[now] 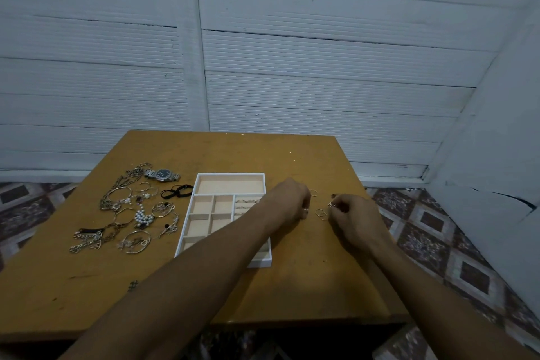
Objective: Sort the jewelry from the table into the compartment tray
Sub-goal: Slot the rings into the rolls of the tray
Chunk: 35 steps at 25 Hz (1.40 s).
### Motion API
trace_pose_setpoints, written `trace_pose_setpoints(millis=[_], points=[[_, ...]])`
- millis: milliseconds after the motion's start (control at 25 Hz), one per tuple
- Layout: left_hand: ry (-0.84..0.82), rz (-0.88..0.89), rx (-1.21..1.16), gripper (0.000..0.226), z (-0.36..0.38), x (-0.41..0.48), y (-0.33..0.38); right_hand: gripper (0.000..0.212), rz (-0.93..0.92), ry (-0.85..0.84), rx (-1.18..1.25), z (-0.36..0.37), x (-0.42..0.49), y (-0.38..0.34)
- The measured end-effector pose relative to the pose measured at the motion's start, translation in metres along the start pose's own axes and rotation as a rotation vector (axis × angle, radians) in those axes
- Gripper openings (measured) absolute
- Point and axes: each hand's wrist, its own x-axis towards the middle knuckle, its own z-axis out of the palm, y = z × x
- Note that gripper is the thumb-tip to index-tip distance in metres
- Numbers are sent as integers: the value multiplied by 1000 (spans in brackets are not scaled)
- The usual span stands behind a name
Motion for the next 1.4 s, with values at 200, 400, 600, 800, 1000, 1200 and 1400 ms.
trace_pose_setpoints(millis=[200, 400, 600, 800, 1000, 1200, 1400], points=[[-8, 10, -79, 21, -6, -8, -3, 19, 44, 10, 133, -2, 3, -1], [97, -8, -230, 20, -32, -33, -30, 13, 46, -22, 224, -6, 2, -11], [192, -98, -314, 16, -42, -74, -70, 7, 27, -81, 288, 3, -4, -34], [199, -175, -238, 20, -37, -106, -92, 8, -33, -120, 303, 14, -12, -59], [228, -164, -221, 19, -28, -120, -92, 9, -46, -138, 321, 17, -15, -70], [212, -66, -107, 22, -28, -126, -91, 8, -50, -133, 274, 18, -18, -71], [270, 1, -48, 25, -27, -132, -91, 10, -55, -143, 278, 21, -19, -76]])
